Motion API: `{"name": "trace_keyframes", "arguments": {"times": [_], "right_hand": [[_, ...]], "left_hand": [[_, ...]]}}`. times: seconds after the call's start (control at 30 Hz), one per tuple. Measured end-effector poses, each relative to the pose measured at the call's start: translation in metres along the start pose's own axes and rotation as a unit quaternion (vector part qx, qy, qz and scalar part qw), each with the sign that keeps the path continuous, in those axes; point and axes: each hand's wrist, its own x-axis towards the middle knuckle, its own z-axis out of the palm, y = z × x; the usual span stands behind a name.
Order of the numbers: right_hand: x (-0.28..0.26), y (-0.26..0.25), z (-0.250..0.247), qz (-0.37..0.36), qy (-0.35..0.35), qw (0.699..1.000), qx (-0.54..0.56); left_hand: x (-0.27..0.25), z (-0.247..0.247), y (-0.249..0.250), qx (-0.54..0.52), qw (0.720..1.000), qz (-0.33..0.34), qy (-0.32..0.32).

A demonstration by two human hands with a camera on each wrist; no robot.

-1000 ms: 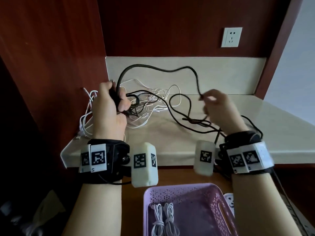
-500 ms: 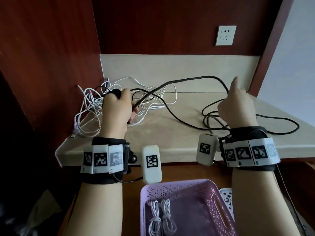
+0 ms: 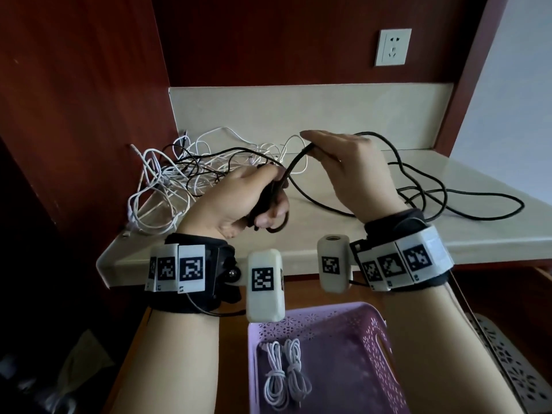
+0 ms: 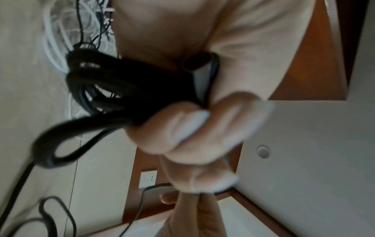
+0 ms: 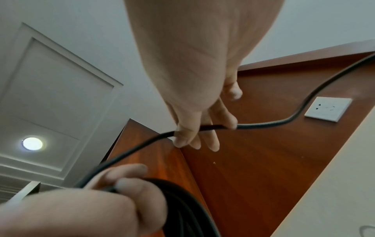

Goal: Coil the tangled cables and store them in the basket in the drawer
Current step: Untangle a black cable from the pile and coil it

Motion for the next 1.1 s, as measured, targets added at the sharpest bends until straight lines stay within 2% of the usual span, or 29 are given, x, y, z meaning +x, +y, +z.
{"name": "trace_keyframes", "arguments": {"times": [0.07,0.13,0.27,0.43,0.6,0.67,0.73,0.83,0.87,0.97,1.03,1.1], "right_hand": [[-0.001,0.003,-0.003,-0.023,0.041,0.994,-0.102],[0.001,0.003,-0.005,-0.019,0.066,0.990,-0.125],[0.001,-0.001,-0.004,0.022,0.016,1.000,0.012],[-0.002,0.000,0.003,0.068,0.022,0.997,-0.014],[-0.001,-0.003,0.007,0.114,0.017,0.993,-0.005],[0.000,-0.005,0.008,0.133,-0.014,0.991,0.023],[0.000,-0.009,0.006,0.147,-0.056,0.980,0.122],[-0.002,-0.014,-0.007,0.169,-0.131,0.923,0.321],[-0.003,-0.014,-0.011,0.172,-0.163,0.906,0.350],[-0.005,-0.013,-0.010,0.166,-0.269,0.899,0.304],[-0.005,-0.013,-0.006,0.181,-0.290,0.900,0.271],[-0.005,-0.012,-0.003,0.193,-0.291,0.900,0.262]], "left_hand": [[-0.003,0.001,-0.001,-0.008,0.999,-0.002,-0.053],[-0.004,0.002,-0.002,-0.025,0.995,-0.006,-0.100],[-0.005,0.009,0.000,-0.131,0.975,-0.004,-0.180],[-0.003,0.002,-0.002,-0.203,0.962,0.000,-0.182],[-0.003,-0.001,-0.005,-0.179,0.969,0.018,-0.172],[-0.003,-0.004,-0.008,-0.170,0.967,0.039,-0.184],[-0.002,-0.012,-0.007,-0.188,0.962,0.048,-0.190],[-0.002,-0.028,-0.005,-0.263,0.948,0.048,-0.175],[-0.002,-0.031,-0.006,-0.267,0.948,0.058,-0.164],[-0.004,-0.032,-0.010,-0.225,0.963,0.094,-0.115],[-0.007,-0.028,-0.011,-0.195,0.970,0.112,-0.089],[-0.006,-0.024,-0.010,-0.218,0.966,0.109,-0.090]]}}
